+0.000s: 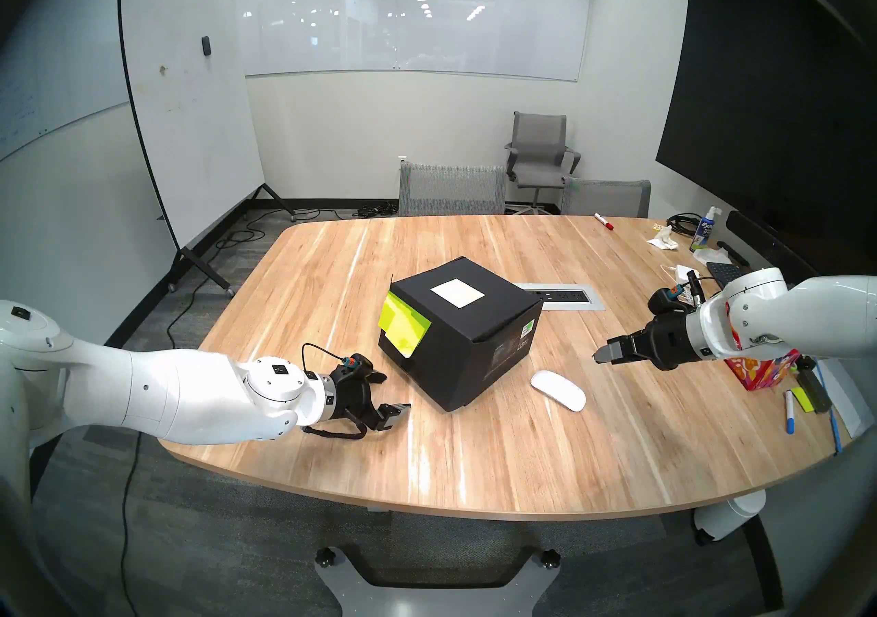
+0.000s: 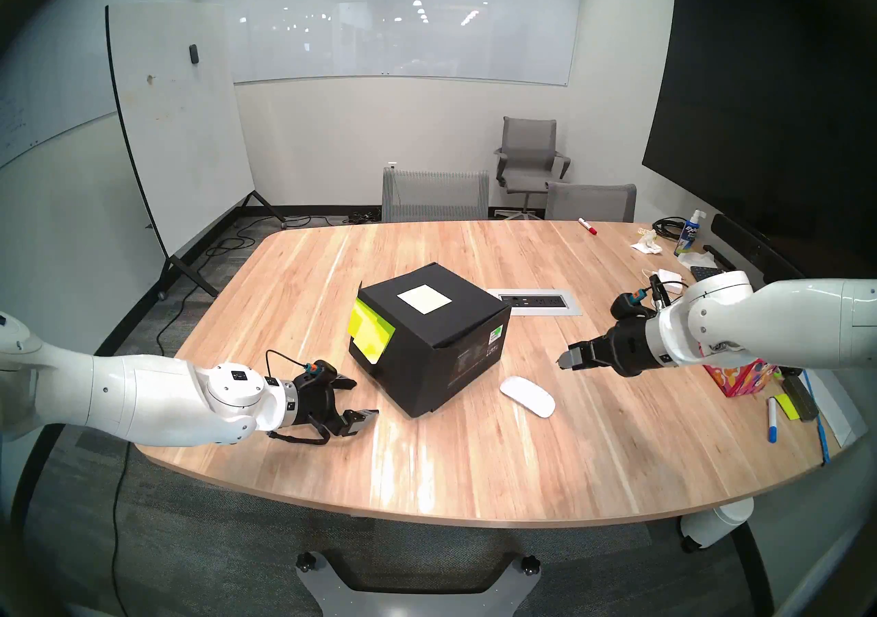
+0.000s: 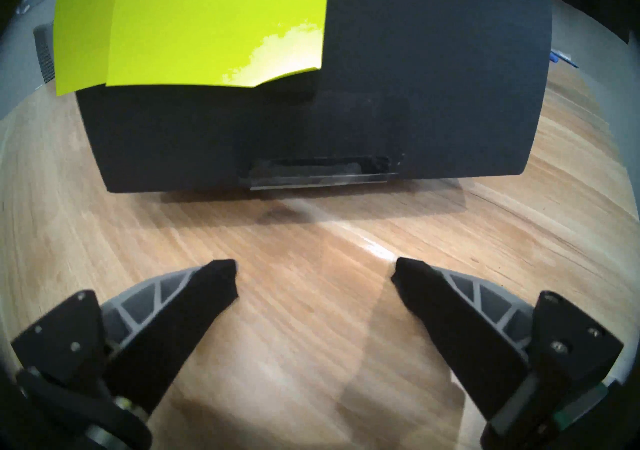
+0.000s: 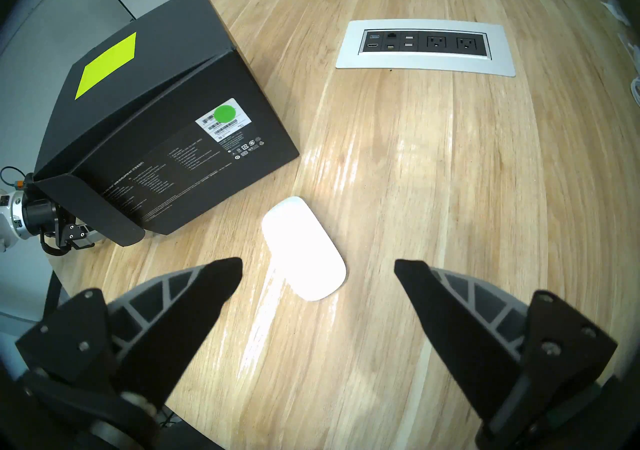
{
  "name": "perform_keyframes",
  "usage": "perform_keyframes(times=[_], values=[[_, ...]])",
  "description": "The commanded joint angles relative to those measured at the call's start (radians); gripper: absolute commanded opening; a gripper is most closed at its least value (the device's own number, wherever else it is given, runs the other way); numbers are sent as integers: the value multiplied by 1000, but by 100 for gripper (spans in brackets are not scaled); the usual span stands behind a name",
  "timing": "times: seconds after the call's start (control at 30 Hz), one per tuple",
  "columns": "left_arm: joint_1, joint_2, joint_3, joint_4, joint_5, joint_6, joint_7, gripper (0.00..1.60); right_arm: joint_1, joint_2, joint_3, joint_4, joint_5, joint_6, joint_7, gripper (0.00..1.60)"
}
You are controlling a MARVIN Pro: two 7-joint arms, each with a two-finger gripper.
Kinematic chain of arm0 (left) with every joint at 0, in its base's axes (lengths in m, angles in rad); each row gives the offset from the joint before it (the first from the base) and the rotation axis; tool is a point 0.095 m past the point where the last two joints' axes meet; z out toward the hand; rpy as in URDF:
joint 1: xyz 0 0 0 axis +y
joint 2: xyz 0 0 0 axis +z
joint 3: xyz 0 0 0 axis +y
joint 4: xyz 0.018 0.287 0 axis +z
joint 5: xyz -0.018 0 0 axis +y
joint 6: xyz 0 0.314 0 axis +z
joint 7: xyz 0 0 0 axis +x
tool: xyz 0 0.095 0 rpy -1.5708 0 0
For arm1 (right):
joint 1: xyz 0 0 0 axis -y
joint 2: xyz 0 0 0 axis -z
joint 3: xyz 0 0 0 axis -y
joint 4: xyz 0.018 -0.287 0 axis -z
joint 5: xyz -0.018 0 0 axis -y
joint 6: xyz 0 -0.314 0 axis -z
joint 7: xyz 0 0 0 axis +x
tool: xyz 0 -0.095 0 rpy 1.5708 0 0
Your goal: Open the box and place the mouse inside
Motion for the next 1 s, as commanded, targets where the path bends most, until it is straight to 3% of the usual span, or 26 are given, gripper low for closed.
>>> perform_keyframes(times=[0.0, 0.97], values=[[-11, -18, 1, -12, 2, 30, 12, 160, 14, -1, 7, -3, -2, -1, -2, 160], [1, -27, -15, -1, -6, 35, 16, 160, 14, -1, 7, -3, -2, -1, -3, 160]])
